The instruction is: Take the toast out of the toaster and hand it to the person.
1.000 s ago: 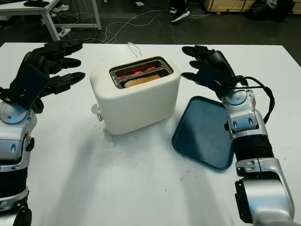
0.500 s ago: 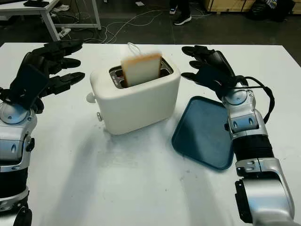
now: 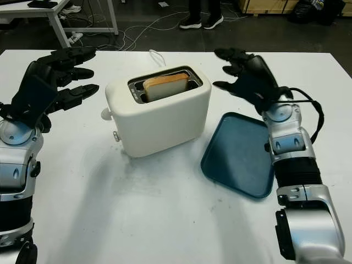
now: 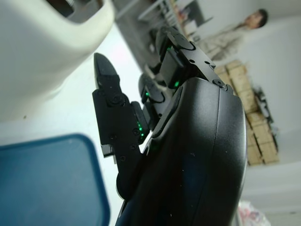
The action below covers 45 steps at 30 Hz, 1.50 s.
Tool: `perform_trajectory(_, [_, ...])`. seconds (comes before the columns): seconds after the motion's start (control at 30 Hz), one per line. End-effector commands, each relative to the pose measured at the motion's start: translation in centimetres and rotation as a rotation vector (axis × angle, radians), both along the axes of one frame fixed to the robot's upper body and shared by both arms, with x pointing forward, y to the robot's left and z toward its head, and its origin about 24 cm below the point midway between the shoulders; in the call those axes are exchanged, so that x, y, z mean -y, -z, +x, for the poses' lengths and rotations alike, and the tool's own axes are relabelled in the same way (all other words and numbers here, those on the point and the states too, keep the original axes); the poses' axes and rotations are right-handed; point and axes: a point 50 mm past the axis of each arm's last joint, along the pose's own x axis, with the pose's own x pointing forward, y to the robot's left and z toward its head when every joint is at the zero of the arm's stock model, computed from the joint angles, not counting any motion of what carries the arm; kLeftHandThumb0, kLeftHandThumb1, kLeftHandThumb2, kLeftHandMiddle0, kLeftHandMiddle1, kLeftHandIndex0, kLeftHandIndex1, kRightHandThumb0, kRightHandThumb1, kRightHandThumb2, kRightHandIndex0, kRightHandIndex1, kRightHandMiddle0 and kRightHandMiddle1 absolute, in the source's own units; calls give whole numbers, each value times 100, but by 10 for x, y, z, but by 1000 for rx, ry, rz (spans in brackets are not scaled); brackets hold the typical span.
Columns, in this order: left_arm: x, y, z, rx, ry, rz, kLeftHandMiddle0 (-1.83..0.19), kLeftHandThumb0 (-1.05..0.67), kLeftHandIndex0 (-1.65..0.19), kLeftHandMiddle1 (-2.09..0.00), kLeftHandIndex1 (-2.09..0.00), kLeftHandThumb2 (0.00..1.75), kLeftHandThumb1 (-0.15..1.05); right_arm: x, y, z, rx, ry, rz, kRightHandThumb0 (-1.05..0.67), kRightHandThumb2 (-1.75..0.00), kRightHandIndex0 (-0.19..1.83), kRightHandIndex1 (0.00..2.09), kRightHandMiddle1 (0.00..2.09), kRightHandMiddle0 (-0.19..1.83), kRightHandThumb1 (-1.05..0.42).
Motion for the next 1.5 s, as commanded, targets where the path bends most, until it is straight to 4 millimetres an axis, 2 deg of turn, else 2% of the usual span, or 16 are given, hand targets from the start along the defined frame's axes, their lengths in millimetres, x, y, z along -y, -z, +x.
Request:
perform_trajectory(0.0, [-2,2,-3,1,-13,7,-37,-34,-65,-75,-4,11,92,-1,-31,2,120,-45,-4,-17,-1,70,8,6,62,-75])
perform_trajectory(0.07, [-2,2,-3,0,-14,5,-38,-34,-65,-75,-4,11,92,-5,-45,3,164,-77,-20,-21,0,78,11,9,70,-70])
perform_trajectory(0.23, [-2,3,-3,-2,-13,2,-38,-33,-65,-74,-4,11,92,-26,-76,0,211,-177,-100,-24,0,79,11,10,74,-62])
perform_trajectory(0.33, [-3,3,-3,-3,-15,9,-38,-34,-65,-73,-4,12,92,-37,-87,0,215,-250,-136,-24,0,80,12,10,76,-60])
perform_trajectory(0.57, [-3,3,-2,-4,-15,11,-39,-34,-66,-73,-4,11,92,-67,-102,-1,226,-374,-259,-51,-1,85,20,12,83,-58])
perform_trajectory(0.7, [-2,3,-2,0,-12,18,-39,-34,-66,-73,-4,11,92,-88,-95,0,232,-411,-403,-61,-1,88,27,14,87,-60])
perform_trajectory(0.83, [-2,3,-2,6,-8,18,-40,-34,-66,-73,-4,10,92,-103,-81,-1,188,-458,-501,-52,-1,81,28,11,82,-61])
perform_trajectory(0.93, [-3,2,-2,0,-14,13,-40,-34,-66,-73,-4,10,92,-109,-72,0,192,-472,-561,-54,0,81,33,10,82,-61])
perform_trajectory(1.0, [-3,2,-2,0,-14,10,-39,-34,-66,-72,-4,9,92,-113,-68,1,187,-474,-600,-57,0,73,51,8,83,-61])
perform_trajectory(1.07, [-3,2,-2,1,-15,11,-39,-35,-66,-72,-4,9,92,-116,-63,2,175,-481,-632,-59,0,62,95,6,84,-61])
perform_trajectory(1.1, [-3,2,-2,1,-15,9,-39,-35,-66,-72,-4,9,92,-118,-61,2,165,-488,-639,-59,0,59,104,6,84,-61])
perform_trajectory(1.13, [-2,2,-2,2,-14,9,-40,-34,-66,-72,-4,9,92,-119,-59,2,156,-492,-644,-56,0,48,102,5,84,-61])
perform_trajectory(1.2, [-2,2,-1,3,-15,11,-40,-34,-66,-72,-4,9,92,-121,-56,2,161,-490,-672,-54,0,43,95,5,84,-61])
perform_trajectory(1.3, [-1,2,-1,7,-14,18,-41,-34,-67,-72,-4,9,92,-124,-51,3,182,-478,-736,-56,-1,48,81,4,85,-63])
perform_trajectory(1.47, [-1,2,-1,2,-14,14,-41,-34,-67,-72,-4,10,92,-126,-43,6,218,-462,-788,-51,-1,53,81,3,85,-64])
